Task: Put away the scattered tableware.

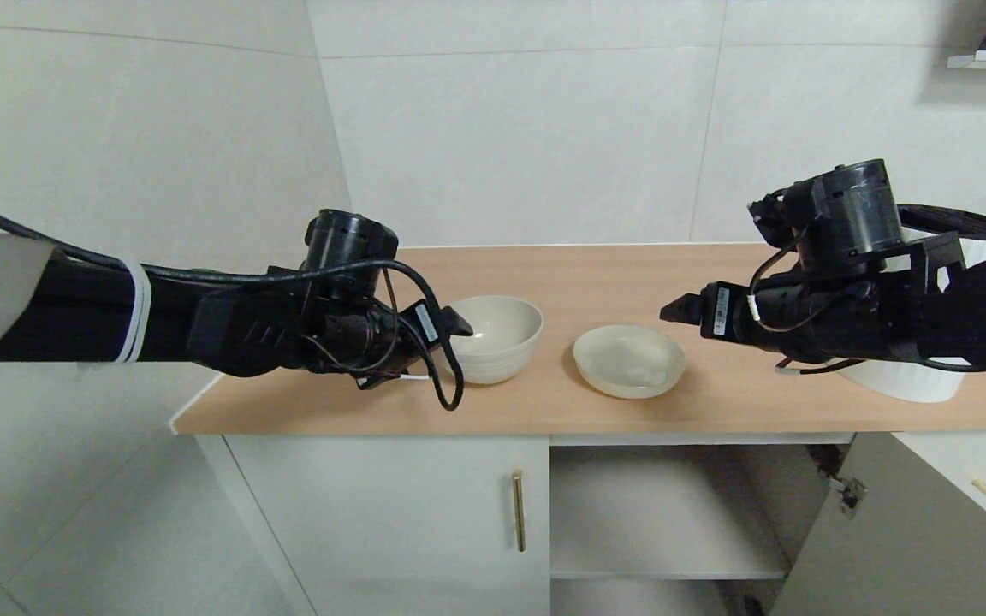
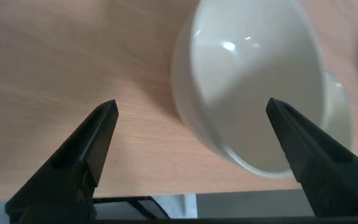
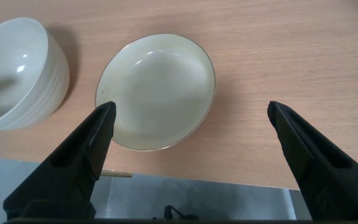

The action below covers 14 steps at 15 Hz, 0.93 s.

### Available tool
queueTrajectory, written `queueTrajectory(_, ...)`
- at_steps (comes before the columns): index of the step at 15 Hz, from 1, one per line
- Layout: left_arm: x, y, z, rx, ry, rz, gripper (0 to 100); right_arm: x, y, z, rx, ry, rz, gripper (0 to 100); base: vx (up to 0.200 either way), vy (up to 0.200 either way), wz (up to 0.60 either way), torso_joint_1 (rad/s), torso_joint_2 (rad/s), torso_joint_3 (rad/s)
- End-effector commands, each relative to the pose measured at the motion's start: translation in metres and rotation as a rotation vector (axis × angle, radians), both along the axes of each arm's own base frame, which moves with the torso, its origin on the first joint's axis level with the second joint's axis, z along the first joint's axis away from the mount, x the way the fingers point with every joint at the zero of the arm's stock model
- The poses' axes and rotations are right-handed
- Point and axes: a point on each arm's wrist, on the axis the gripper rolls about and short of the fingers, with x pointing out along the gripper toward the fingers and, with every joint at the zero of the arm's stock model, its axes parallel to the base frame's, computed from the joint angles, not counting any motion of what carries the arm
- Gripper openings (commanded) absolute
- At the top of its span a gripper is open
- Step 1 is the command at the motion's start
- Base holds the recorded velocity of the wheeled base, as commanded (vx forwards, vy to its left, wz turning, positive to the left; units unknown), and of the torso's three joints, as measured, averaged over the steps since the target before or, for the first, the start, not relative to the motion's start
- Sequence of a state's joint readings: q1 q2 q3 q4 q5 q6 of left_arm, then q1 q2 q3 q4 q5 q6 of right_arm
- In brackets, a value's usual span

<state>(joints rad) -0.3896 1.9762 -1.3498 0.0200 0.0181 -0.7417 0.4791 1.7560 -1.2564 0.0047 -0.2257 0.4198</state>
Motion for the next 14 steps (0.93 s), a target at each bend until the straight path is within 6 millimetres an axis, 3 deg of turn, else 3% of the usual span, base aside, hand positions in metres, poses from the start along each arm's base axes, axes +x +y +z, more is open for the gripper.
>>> queueTrajectory(1,0.002,-0.001,-0.003,0.000,-0.001,0.002,0,-0.001,0.000,0.001,0.002,-0.002,0.001,100,0.000,0.000,0.00,0.000,0.00,0.000)
queueTrajectory(8,-0.003,0.002,0.006,-0.009,-0.020,0.002,0,0.000,0.000,0.000,0.000,0.001,0.003,100,0.000,0.000,0.00,0.000,0.00,0.000)
queueTrajectory(14,-0.024,0.009,0.023,-0.038,-0.040,-0.040,0,0.029,0.013,-0.037,-0.090,0.061,-0.084,100,0.000,0.000,0.00,0.000,0.00,0.000)
